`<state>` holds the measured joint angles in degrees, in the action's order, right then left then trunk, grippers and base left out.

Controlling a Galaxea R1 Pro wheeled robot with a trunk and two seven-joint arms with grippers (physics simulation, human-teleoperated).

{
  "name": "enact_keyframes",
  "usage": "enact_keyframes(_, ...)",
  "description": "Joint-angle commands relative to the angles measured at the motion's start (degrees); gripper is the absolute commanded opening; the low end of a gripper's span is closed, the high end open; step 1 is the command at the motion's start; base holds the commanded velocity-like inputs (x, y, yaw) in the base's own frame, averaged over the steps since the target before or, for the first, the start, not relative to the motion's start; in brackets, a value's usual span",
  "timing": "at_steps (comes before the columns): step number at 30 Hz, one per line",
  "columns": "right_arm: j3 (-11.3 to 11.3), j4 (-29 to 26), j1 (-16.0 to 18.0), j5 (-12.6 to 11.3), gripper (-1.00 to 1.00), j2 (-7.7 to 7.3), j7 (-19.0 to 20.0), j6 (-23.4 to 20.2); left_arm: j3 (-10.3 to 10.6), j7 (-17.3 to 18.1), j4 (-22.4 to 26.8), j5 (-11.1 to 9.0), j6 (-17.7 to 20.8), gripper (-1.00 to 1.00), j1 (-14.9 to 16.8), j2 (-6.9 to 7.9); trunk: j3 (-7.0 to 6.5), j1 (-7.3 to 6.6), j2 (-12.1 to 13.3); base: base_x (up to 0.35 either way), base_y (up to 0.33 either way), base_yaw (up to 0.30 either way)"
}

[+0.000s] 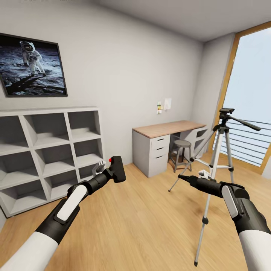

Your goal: Attach the digital camera to the camera tripod in the bedroom.

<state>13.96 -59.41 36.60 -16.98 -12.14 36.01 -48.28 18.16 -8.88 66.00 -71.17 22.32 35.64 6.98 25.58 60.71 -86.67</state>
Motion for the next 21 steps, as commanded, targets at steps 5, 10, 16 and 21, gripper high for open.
enact_keyframes(5,0.10,-0.01,0.05,0.00,1.00,0.01,0.13,-0.32,0.12,-0.58,0.03,-0.63,0.00,-1.00,0.05,0.04,-0.83,-1.11,1.98,0.000,0.000,0.000)
enact_keyframes(10,0.21,-0.01,0.05,-0.01,1.00,-0.06,0.12,-0.32,0.12,-0.62,-0.86,-0.64,0.00,-1.00,0.05,0.04,-1.73,-2.20,3.99,0.000,0.000,0.000)
enact_keyframes(16,0.21,-0.01,0.05,0.00,1.00,0.02,0.00,-0.32,0.12,-1.26,-1.17,-0.64,0.00,-1.00,0.05,0.00,-2.81,-3.52,6.39,0.000,0.000,0.000)
enact_keyframes(21,0.17,-0.02,0.05,0.21,1.00,0.15,-0.05,-0.32,0.08,-1.50,-1.21,-0.57,0.00,-1.00,0.05,0.04,-3.71,-4.62,8.40,0.000,0.000,0.000)
